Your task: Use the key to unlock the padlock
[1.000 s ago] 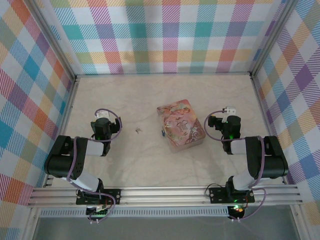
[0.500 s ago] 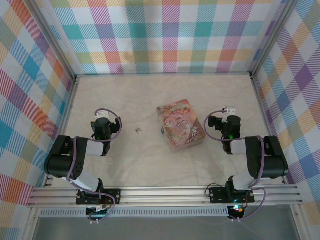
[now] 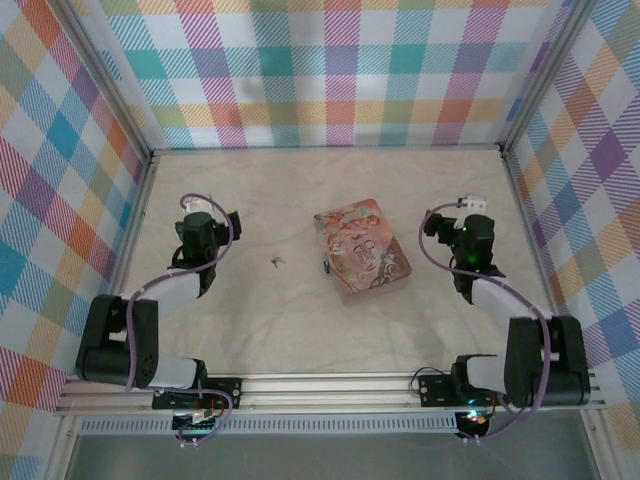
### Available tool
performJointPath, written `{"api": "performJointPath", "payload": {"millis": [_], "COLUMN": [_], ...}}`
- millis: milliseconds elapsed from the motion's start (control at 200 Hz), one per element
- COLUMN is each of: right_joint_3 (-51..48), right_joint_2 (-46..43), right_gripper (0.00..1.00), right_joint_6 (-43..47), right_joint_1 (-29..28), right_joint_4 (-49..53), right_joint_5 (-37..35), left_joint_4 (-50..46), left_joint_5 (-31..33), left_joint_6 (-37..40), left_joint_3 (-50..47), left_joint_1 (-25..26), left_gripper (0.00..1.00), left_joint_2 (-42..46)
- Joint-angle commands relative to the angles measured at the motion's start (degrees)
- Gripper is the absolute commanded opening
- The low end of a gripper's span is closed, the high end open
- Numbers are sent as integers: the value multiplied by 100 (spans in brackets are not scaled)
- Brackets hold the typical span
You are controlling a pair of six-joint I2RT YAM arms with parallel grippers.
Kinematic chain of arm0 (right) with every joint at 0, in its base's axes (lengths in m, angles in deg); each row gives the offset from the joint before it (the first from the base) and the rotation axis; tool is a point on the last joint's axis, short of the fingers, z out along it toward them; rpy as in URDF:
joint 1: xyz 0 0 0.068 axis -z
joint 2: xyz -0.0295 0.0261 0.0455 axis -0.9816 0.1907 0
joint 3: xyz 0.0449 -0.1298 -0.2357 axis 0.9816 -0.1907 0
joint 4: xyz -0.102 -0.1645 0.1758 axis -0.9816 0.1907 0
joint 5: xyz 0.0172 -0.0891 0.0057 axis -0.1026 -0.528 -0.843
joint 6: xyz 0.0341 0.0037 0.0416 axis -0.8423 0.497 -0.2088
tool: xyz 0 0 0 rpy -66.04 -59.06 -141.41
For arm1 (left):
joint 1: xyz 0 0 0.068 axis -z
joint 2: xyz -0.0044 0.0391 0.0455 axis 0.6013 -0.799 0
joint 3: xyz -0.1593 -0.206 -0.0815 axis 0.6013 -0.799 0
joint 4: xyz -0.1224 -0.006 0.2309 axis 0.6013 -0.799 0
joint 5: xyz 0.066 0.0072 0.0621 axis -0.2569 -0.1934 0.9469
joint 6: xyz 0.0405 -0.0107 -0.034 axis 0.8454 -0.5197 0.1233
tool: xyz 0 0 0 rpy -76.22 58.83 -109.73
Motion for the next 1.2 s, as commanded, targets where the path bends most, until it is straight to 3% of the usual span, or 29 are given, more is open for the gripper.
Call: {"api": "performJointPath", "payload": {"millis": [0,85,140,265,410,625,1040,1195], "right_joint_3": [358,651,799,778,890,386,-546,-710], "right_joint_2": [-598,-1117,-1407,-1870,-2162,-2561,-2909,-2654], "right_gripper": [100,100,100,100,100,100,100,100], "right_joint_6": [-684,-1963,-2970,-2961,-3231,-4121,-5379,-5621], "right_joint_1": [41,55,133,231,222,-50,-1342,-1523], "right_joint_4": [1344,2595,3495,3850,4621,5262,5063,4553], "right_joint_5": [244,27,-225,927,2036,2902,2707,2804], "left_joint_4": [-667,-1469,-1888,-2085,-2731,-4110,-5969,-6196], "left_joint_5": [-870,-1488,-2210,-3585,-4241,-4807,-5220,-5389], "left_joint_6": [-615,-1586,-1901,-2174,-2078,-1494,-822,-771], "left_joint_3": [368,939,1379,2034,2961,4780,7646,7902], "left_joint_1": [-112,-206,-272,-261,63,686,1705,1848], "left_gripper": [100,100,100,100,98,92,85,82], "left_joint_2": [379,414,210,-447,-1214,-2655,-4954,-5228]}}
